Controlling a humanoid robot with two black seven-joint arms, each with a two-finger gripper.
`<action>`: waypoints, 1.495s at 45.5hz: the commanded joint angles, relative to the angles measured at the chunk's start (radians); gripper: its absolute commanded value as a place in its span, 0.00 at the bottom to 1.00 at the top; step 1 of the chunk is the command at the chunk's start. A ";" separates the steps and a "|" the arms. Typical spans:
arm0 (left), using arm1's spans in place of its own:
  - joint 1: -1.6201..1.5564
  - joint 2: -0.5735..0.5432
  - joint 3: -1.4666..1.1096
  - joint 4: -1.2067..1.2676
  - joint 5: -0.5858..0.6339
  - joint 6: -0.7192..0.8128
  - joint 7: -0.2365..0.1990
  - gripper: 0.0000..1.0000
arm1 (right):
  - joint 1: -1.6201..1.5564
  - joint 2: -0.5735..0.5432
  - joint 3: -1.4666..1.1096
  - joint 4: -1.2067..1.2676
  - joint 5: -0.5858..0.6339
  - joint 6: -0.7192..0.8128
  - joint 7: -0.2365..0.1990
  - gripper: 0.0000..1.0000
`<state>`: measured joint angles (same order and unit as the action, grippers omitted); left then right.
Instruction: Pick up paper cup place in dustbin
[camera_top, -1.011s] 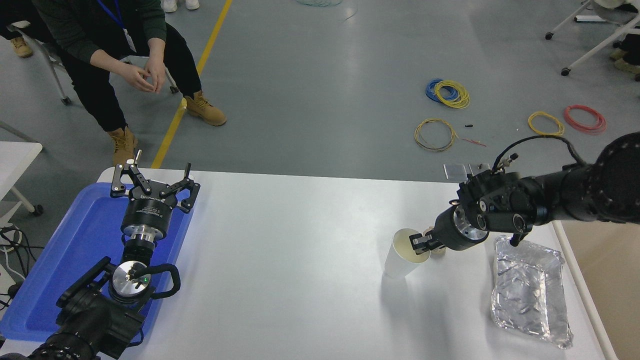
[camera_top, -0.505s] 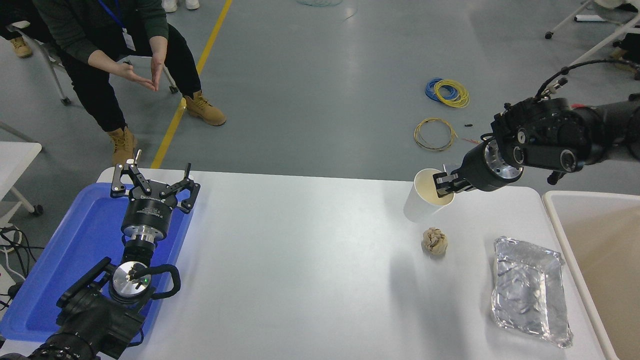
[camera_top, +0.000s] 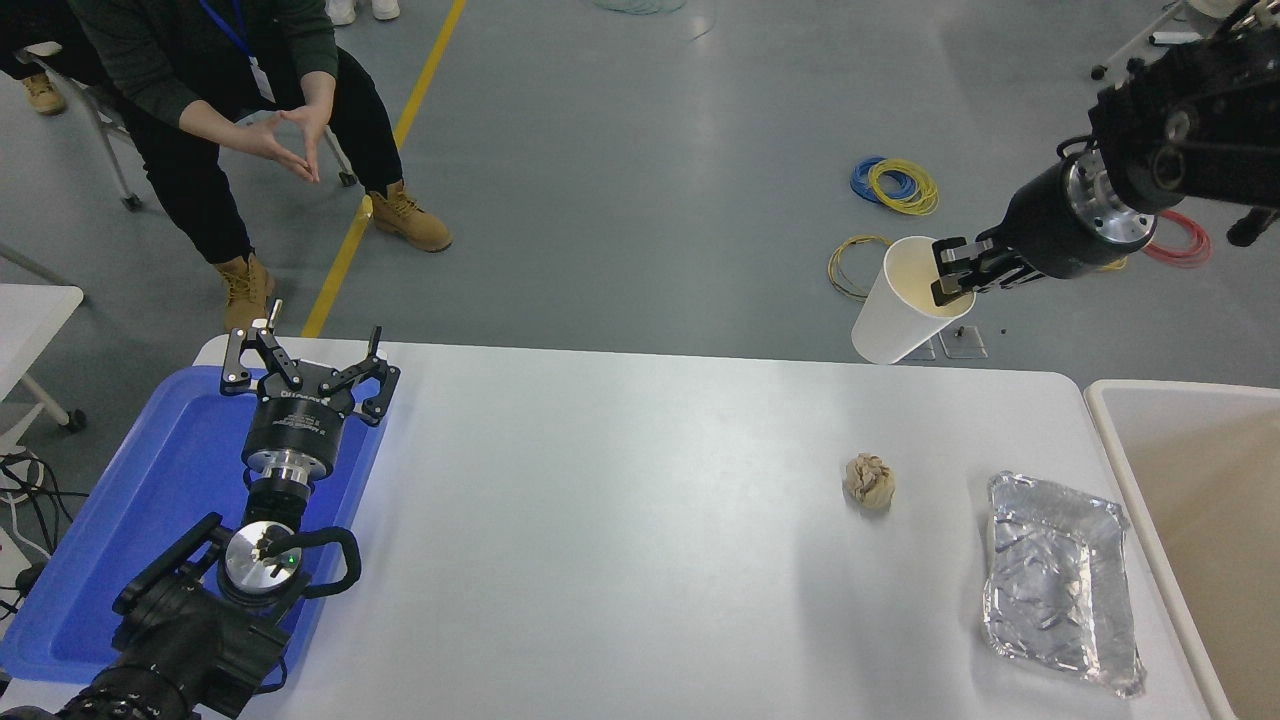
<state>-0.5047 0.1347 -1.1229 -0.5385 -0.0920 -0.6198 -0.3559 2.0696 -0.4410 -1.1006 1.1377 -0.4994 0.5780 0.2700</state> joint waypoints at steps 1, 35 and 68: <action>0.000 0.000 0.000 0.000 0.000 0.000 0.000 1.00 | 0.043 -0.031 0.005 0.028 -0.022 0.025 0.000 0.00; 0.000 0.000 0.000 0.000 0.000 0.000 0.000 1.00 | -0.065 -0.030 -0.004 -0.053 -0.024 -0.003 -0.002 0.00; 0.000 0.000 0.000 0.000 0.000 0.000 0.000 1.00 | -0.736 -0.056 0.002 -0.952 0.007 -0.070 -0.009 0.00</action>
<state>-0.5047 0.1349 -1.1229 -0.5384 -0.0921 -0.6195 -0.3561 1.5597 -0.4956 -1.1270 0.4855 -0.5031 0.5365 0.2632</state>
